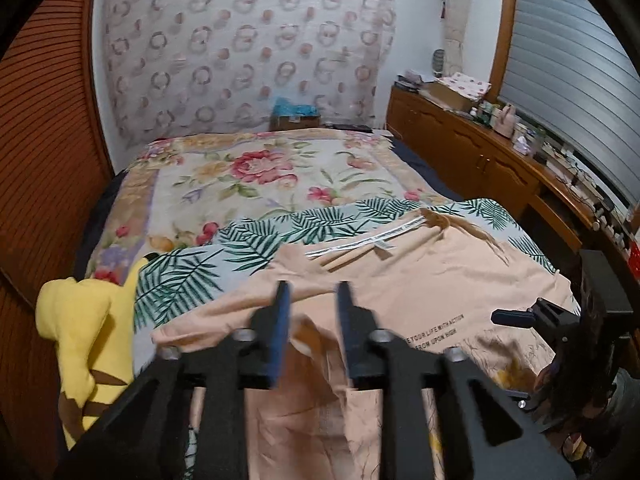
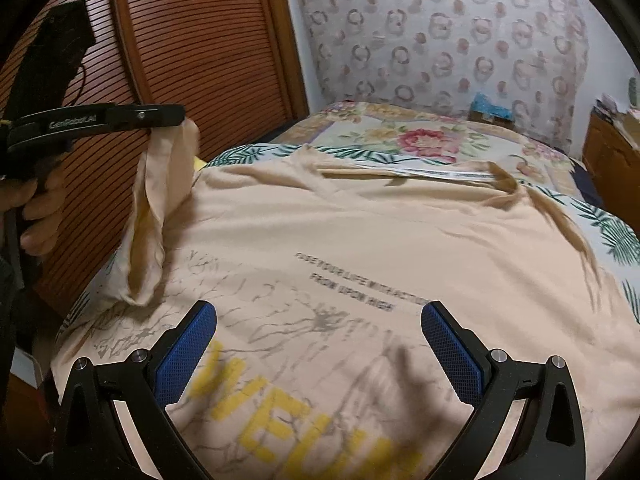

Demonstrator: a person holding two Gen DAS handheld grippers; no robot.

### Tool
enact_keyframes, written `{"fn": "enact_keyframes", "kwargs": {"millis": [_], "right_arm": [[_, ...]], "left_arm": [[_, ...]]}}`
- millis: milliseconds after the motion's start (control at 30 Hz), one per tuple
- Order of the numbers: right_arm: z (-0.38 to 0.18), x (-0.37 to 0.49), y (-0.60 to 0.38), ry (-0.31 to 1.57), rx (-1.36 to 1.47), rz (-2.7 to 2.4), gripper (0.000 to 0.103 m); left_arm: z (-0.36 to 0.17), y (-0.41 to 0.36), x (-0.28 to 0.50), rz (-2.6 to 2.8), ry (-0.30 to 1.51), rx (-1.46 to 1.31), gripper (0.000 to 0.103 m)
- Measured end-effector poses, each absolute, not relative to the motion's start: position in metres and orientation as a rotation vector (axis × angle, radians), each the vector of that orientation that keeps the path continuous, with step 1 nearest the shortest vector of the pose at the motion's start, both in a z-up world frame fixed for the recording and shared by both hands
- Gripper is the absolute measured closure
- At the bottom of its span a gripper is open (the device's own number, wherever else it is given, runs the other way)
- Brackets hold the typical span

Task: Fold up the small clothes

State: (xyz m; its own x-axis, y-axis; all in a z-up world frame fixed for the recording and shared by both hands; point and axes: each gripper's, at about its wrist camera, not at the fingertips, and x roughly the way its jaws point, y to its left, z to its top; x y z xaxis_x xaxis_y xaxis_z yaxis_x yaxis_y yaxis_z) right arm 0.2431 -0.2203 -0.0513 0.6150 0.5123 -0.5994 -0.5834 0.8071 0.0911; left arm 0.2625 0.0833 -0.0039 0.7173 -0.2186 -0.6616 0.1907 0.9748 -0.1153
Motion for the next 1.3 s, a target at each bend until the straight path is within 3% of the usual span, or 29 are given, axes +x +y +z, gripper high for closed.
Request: {"fn": "enact_keyframes", "kwargs": {"millis": [67,133,167,600,867,1133,1300], "right_arm": [[-0.052,0.241,-0.224,0.655,-0.115,0.621,0.000],[-0.054,0.242,-0.227,0.659,-0.112,0.613,0.000],[-0.053,0.243,-0.227,0.660,-0.111,0.611,0.000],[-0.044,0.236,-0.238,0.665,-0.078,0.542,0.000],[-0.047,0.226,-0.270,0.680,-0.036,0.444,0.000],[-0.044,0.212,-0.304,0.679,0.001,0.320,0.000],[-0.038,0.203,-0.322,0.676,-0.008,0.220,0.001]], "left_arm": [[-0.003,0.081,0.264,-0.222,0.737,-0.037,0.051],[-0.005,0.080,0.266,-0.213,0.757,-0.038,0.028],[-0.008,0.080,0.265,-0.210,0.766,-0.037,0.024],[-0.089,0.102,0.237,-0.116,0.924,-0.051,0.021],[-0.111,0.094,0.230,-0.095,0.958,0.010,0.020],[-0.117,0.088,0.228,-0.098,0.905,0.034,0.001],[-0.116,0.090,0.229,-0.096,0.910,0.035,0.000]]}}
